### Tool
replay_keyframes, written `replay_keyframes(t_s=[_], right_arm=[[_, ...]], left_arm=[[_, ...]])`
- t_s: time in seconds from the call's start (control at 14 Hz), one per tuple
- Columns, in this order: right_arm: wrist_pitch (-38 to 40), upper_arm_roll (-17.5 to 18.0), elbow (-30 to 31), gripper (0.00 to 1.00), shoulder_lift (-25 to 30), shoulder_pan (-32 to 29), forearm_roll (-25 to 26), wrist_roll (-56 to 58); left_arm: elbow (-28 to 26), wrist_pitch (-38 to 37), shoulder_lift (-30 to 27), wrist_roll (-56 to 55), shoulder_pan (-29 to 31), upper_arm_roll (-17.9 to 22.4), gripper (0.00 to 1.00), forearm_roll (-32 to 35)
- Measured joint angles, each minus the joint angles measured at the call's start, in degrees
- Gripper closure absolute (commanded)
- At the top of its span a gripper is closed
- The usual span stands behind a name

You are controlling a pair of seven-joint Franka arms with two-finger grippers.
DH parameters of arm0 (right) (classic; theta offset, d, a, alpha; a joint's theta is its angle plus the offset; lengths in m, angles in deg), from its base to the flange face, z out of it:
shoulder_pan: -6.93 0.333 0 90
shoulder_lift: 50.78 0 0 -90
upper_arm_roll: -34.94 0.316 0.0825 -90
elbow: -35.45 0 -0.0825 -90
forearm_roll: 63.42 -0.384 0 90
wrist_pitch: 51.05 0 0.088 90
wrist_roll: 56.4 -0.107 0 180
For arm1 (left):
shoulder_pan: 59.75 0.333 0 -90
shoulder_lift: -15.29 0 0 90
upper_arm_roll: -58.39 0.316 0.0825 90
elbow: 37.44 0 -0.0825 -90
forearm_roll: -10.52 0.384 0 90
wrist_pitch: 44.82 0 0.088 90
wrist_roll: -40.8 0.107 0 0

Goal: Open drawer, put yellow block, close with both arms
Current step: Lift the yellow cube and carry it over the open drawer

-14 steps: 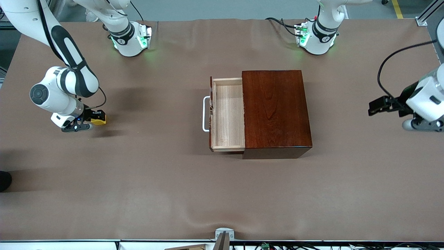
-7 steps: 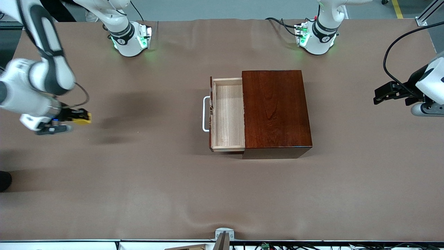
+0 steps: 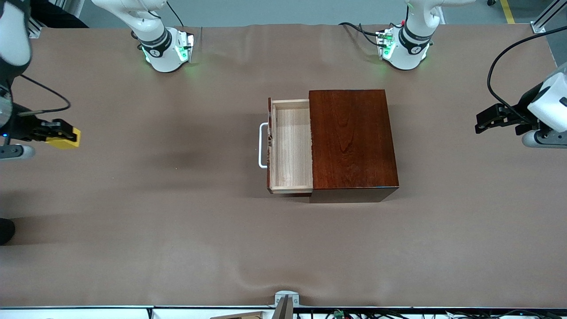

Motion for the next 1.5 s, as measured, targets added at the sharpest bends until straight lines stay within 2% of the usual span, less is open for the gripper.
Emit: replay_keyframes(t_s=[0.21,0.36,0.43,0.79,1.15,1.5], right_arm=[[-0.08,0.42,-2.39,0.73,-1.44,10.73,-3.48,-16.73],[-0.58,0.52,-4.71,0.73,-4.36,17.58,-4.66,-26.74],[-0.97,0.55,-6.60,0.76,-6.49,20.95,-4.81,-30.85],[-8.26,0.50,-18.01,0.77,-19.50,34.09,-6.03,-46.80],[-14.53,0.40,-27.27,0.80,-31.18,40.42,-6.13,-54.21],[-17.20,0.30,-28.78,0.79,-35.60,41.46,-6.16,-55.08]], left_arm=[[-2.40,1.18,-2.24,0.00,0.01,0.00,0.00,0.00],[-2.77,1.27,-2.65,0.00,-0.01,-0.09,0.00,0.00],[-2.91,1.35,-2.65,0.00,-0.01,-0.13,0.00,0.00],[-3.68,1.89,-2.64,0.00,-0.02,-0.17,0.00,0.00],[-4.07,1.97,-2.62,0.00,-0.01,-0.16,0.00,0.00],[-4.49,2.06,-2.60,0.00,-0.01,-0.16,0.00,0.00]])
